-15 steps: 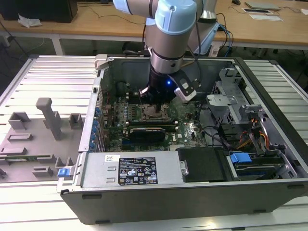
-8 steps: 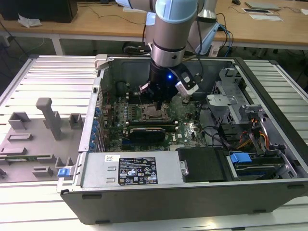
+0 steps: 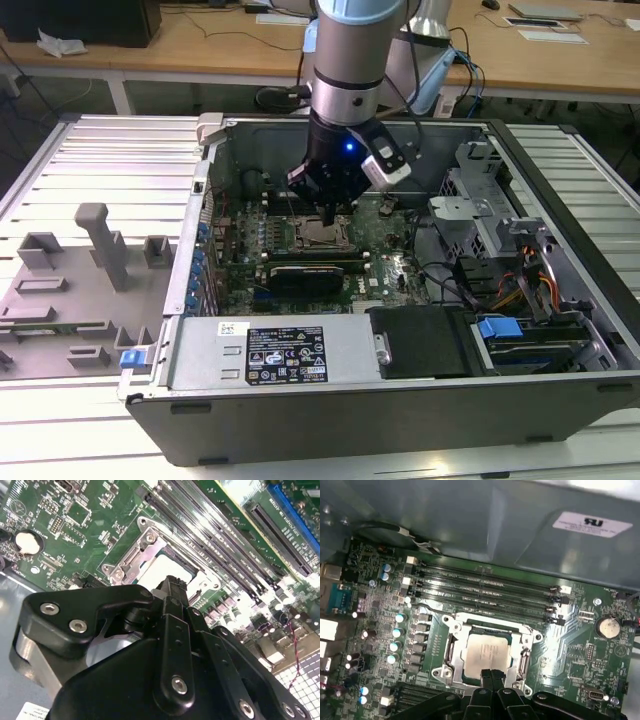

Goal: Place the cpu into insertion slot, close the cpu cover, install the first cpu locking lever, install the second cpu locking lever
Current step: 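Close the cpu cover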

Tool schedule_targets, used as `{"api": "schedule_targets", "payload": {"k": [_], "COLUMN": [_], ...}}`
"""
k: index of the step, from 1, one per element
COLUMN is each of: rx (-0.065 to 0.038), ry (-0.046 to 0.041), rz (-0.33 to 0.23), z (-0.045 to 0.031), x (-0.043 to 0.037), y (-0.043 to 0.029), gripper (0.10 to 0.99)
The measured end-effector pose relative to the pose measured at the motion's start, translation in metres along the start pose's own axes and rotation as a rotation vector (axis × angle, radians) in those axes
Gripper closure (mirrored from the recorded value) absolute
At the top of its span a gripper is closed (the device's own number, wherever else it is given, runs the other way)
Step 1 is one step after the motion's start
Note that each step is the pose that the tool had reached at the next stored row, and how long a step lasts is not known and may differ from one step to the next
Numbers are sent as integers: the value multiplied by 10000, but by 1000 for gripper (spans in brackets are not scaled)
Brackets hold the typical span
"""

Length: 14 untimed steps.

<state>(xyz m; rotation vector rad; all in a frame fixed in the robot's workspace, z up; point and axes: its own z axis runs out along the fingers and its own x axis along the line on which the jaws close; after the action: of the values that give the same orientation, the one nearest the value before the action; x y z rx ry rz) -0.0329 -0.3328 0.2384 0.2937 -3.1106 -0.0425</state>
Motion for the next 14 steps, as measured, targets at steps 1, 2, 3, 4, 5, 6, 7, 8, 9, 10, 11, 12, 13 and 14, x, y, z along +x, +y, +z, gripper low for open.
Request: {"api": "schedule_targets", "payload": {"k": [1, 2, 3, 4, 5, 6, 7, 8, 9, 10, 11, 12, 13, 14], "rx": [13, 29, 32, 34, 34, 34, 37, 36, 35, 35, 35, 34, 32, 32], "ry": [-23, -33, -39, -45, -52, -62, -67, -73, -82, -86, -87, -89, -90, -90], "rz": [47, 95, 125, 156, 186, 254, 310, 367, 496, 550, 591, 643, 655, 656], "z": [3, 3, 4, 4, 4, 4, 0, -8, -56, -84, -102, -116, -116, -116], "x": [12, 21, 29, 36, 40, 44, 45, 45, 47, 47, 47, 47, 47, 47], "y": [4, 6, 8, 11, 12, 13, 13, 14, 15, 16, 17, 17, 17, 17], "gripper": [980, 980, 980, 980, 980, 980, 980, 980, 980, 980, 980, 980, 980, 980]}}
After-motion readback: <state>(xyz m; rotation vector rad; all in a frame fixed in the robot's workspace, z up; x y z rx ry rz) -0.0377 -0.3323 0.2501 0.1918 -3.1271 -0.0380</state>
